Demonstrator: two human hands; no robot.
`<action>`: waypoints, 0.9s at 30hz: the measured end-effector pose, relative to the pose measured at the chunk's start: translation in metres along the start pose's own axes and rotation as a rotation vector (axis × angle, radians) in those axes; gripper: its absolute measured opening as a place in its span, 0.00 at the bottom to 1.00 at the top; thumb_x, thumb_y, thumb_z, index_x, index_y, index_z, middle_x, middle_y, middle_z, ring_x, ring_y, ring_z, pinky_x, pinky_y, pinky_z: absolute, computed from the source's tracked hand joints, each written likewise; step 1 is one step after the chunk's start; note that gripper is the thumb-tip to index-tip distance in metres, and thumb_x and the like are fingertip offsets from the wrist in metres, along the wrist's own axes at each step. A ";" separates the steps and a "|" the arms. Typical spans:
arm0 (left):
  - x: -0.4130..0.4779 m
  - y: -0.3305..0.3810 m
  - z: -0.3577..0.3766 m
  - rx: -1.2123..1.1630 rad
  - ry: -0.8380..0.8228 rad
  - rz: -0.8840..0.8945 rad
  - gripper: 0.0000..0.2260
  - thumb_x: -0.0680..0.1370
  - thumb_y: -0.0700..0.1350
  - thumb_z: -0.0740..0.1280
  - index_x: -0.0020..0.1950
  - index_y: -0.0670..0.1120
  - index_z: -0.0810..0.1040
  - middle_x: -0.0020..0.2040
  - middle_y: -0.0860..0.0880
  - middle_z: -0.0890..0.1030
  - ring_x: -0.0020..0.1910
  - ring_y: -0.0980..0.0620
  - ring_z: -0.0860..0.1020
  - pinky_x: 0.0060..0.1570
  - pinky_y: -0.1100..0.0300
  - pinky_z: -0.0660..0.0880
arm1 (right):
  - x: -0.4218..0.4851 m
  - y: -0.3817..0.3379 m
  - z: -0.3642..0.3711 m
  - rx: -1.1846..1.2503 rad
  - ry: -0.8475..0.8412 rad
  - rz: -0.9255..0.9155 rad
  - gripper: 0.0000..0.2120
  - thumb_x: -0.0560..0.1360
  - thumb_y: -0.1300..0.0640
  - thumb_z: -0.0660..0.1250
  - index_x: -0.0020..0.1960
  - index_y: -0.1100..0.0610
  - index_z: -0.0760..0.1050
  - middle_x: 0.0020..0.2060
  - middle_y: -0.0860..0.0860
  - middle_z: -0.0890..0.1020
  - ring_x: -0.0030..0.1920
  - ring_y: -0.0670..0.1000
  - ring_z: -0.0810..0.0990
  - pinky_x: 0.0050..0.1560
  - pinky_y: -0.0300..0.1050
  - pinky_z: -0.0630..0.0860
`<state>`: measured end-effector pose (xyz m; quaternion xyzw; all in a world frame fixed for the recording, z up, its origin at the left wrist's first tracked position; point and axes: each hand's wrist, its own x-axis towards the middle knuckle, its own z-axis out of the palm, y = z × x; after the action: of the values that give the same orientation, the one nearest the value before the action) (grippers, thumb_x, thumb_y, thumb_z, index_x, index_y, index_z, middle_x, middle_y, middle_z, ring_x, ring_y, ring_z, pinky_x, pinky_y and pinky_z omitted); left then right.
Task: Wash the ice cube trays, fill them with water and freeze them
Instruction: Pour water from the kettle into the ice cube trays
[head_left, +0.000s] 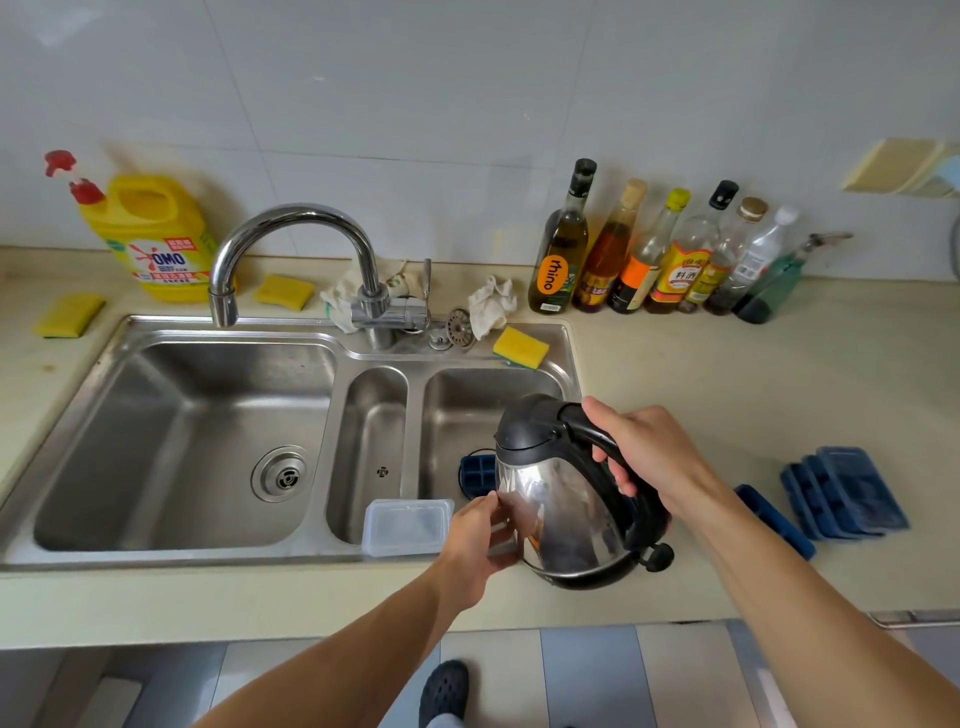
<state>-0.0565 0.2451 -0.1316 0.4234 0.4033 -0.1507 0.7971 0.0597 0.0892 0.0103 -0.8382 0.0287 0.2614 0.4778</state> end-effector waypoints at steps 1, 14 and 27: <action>-0.001 0.000 -0.001 0.005 -0.002 0.001 0.16 0.86 0.50 0.58 0.61 0.42 0.80 0.55 0.41 0.85 0.57 0.40 0.82 0.57 0.46 0.80 | 0.001 0.000 0.000 -0.004 -0.003 0.003 0.28 0.76 0.36 0.67 0.29 0.58 0.79 0.23 0.55 0.74 0.22 0.53 0.69 0.26 0.43 0.70; -0.002 -0.002 -0.003 0.027 -0.029 0.003 0.18 0.86 0.50 0.55 0.54 0.43 0.82 0.51 0.42 0.86 0.53 0.42 0.83 0.56 0.45 0.80 | 0.005 -0.008 0.002 -0.068 -0.009 0.012 0.28 0.75 0.35 0.67 0.32 0.59 0.79 0.22 0.55 0.74 0.21 0.52 0.70 0.24 0.38 0.70; -0.007 0.002 0.000 0.033 -0.019 0.007 0.19 0.87 0.50 0.55 0.50 0.44 0.83 0.47 0.44 0.87 0.54 0.41 0.83 0.55 0.46 0.81 | 0.006 -0.011 0.003 -0.077 -0.010 0.028 0.28 0.75 0.35 0.67 0.32 0.60 0.80 0.22 0.55 0.74 0.21 0.52 0.71 0.24 0.39 0.71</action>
<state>-0.0601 0.2459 -0.1250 0.4365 0.3919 -0.1583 0.7943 0.0672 0.0986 0.0148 -0.8542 0.0279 0.2734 0.4414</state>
